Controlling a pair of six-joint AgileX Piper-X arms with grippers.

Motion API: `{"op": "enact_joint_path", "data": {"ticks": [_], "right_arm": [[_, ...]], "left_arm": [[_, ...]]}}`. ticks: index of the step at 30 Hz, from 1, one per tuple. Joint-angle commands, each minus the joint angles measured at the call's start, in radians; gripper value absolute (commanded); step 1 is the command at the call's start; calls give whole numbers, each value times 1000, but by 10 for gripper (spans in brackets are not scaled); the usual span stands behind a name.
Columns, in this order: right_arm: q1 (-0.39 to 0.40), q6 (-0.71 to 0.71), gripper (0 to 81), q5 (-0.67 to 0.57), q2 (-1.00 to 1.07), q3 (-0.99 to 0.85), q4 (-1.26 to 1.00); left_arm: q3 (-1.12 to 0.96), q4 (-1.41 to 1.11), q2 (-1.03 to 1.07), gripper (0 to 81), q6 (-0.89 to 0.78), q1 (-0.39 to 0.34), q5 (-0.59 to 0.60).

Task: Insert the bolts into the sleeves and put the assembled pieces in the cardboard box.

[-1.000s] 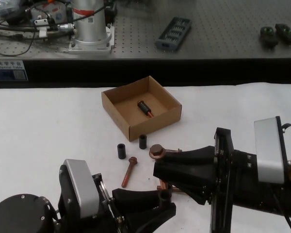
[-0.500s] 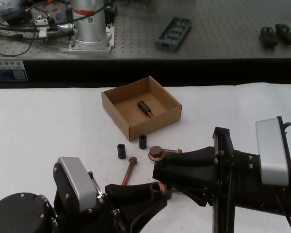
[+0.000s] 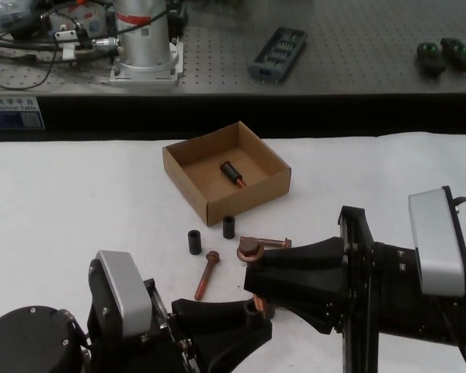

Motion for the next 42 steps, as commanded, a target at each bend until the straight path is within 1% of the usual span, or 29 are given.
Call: {"op": "enact_joint_path", "data": {"ticks": [1, 5, 8, 16, 29, 32, 34, 36, 39, 42], "right_arm": [[-1, 1, 57, -13, 0, -6, -22], [-1, 1, 57, -13, 0, -6, -22], [-1, 1, 57, -13, 0, -6, -18], [-1, 1, 57, -13, 0, -5, -5], [-1, -40, 57, -13, 0, -5, 44], [-1, -68, 57, 33, 0, -5, 44], [-12, -64, 57, 59, 0, -11, 44], [-36, -38, 57, 52, 0, -25, 44], [-80, -32, 57, 21, 0, -49, 46], [-118, -20, 57, -30, 0, -79, 54]], "left_arm": [[-4, -15, 1, 7, -29, 4, 39], [-4, -15, 1, 7, -29, 4, 42], [-4, -26, 1, 7, -29, 4, 92], [-4, -47, 1, 7, -48, 4, 115], [-4, -45, 1, 7, -24, 4, 111], [-4, -42, 1, 7, -9, 4, 40], [-16, -33, 1, 7, -3, 12, 6], [-37, -4, 1, 7, -7, 27, 12], [-73, 72, 1, 7, -6, 46, 19], [-99, 116, 1, 7, 55, 56, 35]]}}
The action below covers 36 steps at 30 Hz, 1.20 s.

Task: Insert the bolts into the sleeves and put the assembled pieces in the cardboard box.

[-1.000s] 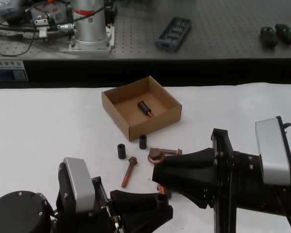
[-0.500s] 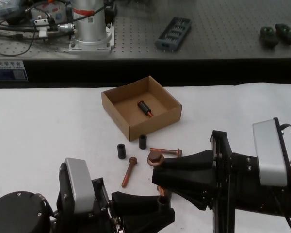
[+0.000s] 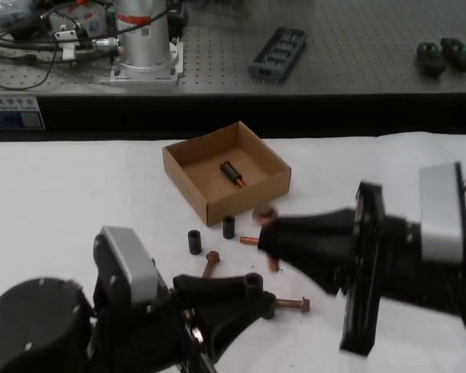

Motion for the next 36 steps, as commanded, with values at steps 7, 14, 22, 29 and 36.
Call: {"op": "enact_joint_path", "data": {"ticks": [7, 14, 22, 29, 36], "right_arm": [[-82, 1, 57, -64, 21, -58, 18], [-81, -57, 57, -62, 117, -72, -6], [-81, -57, 57, -79, 180, -115, -17], [-78, -43, 57, -107, 180, -112, -17], [-78, -25, 57, -151, 180, -112, -17]], "left_arm": [[-109, 99, 18, 7, 79, 44, 27], [-139, 69, 113, 7, 110, 47, 60], [-139, 10, 170, 7, 108, 49, 57], [-141, 10, 169, 7, 77, 71, 60], [-146, -10, 169, 7, 26, 70, 114]]}}
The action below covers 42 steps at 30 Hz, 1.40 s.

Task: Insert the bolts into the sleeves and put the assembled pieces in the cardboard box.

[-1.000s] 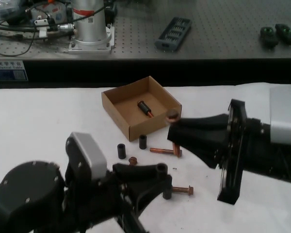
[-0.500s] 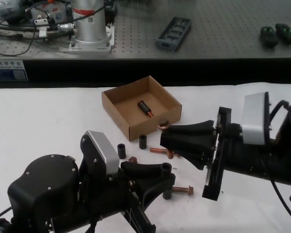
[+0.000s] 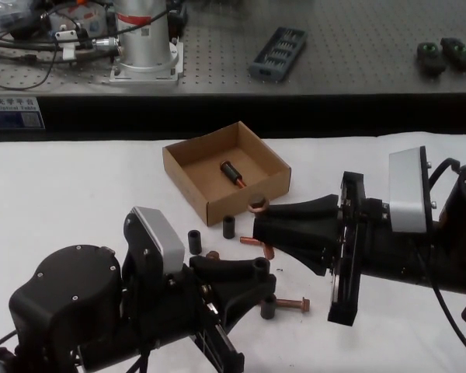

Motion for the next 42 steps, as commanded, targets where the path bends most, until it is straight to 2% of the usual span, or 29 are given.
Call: {"op": "enact_joint_path", "data": {"ticks": [1, 12, 24, 35, 42], "right_arm": [[-2, 12, 57, -22, 0, -11, -16], [-2, 22, 57, -21, 0, -10, -11], [-2, 40, 57, -90, 0, -10, 5], [4, 44, 57, -92, 0, -8, 56], [21, 36, 57, -77, 0, 26, -2]], "left_arm": [[-10, -42, -1, 7, -30, 3, 35], [-10, -71, -1, 7, -43, 3, 102], [-10, -71, -1, 7, -43, 3, 45], [-10, -108, -1, 7, -43, 3, 45], [-8, -146, -1, 7, -43, 3, 50]]}}
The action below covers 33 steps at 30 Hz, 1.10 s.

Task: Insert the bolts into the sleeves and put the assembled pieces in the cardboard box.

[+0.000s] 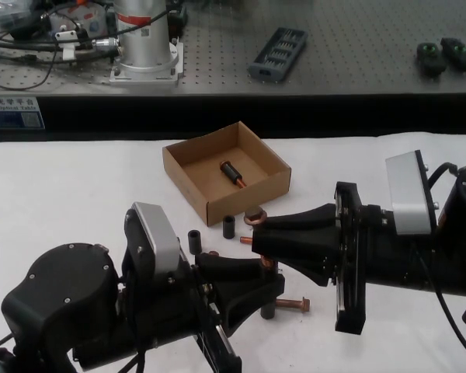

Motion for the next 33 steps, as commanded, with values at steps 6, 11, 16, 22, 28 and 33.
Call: {"op": "enact_joint_path", "data": {"ticks": [6, 11, 16, 22, 28, 33], "right_arm": [[12, 2, 57, -25, 0, 14, -2], [12, 7, 57, -17, 0, 14, 4], [12, 38, 57, 10, 0, 14, 4], [12, 54, 57, 34, 0, 14, 4], [12, 72, 55, 30, 0, 14, 4], [12, 72, 55, 27, 0, 14, 4]], "left_arm": [[1, -90, -8, 7, -9, 3, -11], [50, -256, -9, 7, -65, 27, -49], [66, -300, -9, 7, -159, 73, -72], [66, -300, -9, 7, -158, 79, -26], [66, -283, -9, 7, -158, 79, -5], [66, -283, -9, 7, -158, 79, 45]]}}
